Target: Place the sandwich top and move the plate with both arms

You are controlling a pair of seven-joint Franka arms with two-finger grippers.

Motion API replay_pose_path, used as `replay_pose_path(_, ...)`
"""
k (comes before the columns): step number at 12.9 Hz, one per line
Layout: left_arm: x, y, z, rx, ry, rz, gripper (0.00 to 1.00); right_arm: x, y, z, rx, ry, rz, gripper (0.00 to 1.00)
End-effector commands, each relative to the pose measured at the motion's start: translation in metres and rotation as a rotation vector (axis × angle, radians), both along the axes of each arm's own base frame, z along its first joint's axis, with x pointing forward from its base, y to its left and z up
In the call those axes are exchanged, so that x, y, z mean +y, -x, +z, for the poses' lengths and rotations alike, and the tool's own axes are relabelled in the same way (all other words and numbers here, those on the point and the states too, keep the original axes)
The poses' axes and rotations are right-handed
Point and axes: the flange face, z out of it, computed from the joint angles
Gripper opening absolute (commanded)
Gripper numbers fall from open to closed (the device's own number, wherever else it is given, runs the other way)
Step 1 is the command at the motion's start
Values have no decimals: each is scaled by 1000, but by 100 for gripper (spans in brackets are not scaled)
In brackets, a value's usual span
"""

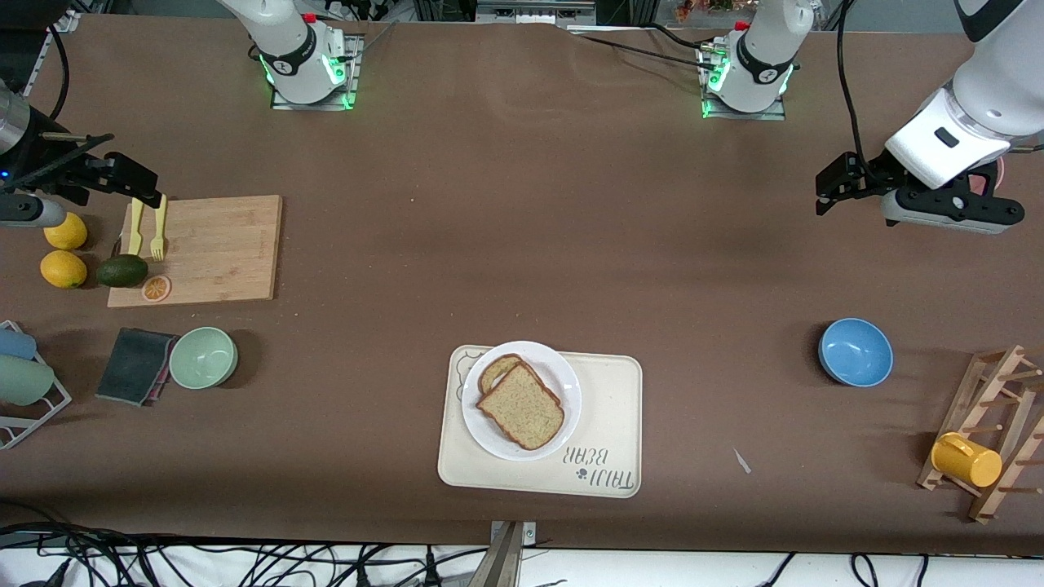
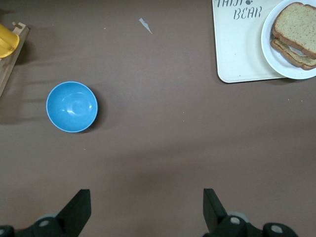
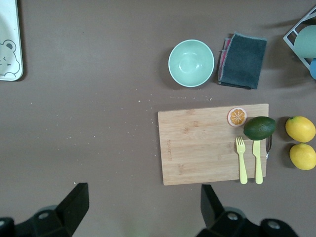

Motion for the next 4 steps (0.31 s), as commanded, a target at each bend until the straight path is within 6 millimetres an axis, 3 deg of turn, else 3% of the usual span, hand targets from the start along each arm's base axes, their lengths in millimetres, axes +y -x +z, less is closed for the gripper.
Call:
replay_pose_path(1,0,-5,2,-3,-29,4,100,1,-1,6,-10,11,14,100)
replay_pose_path(4,2,-6,-2,9,-30,9,100,0,-2,6,-8,13,14,100)
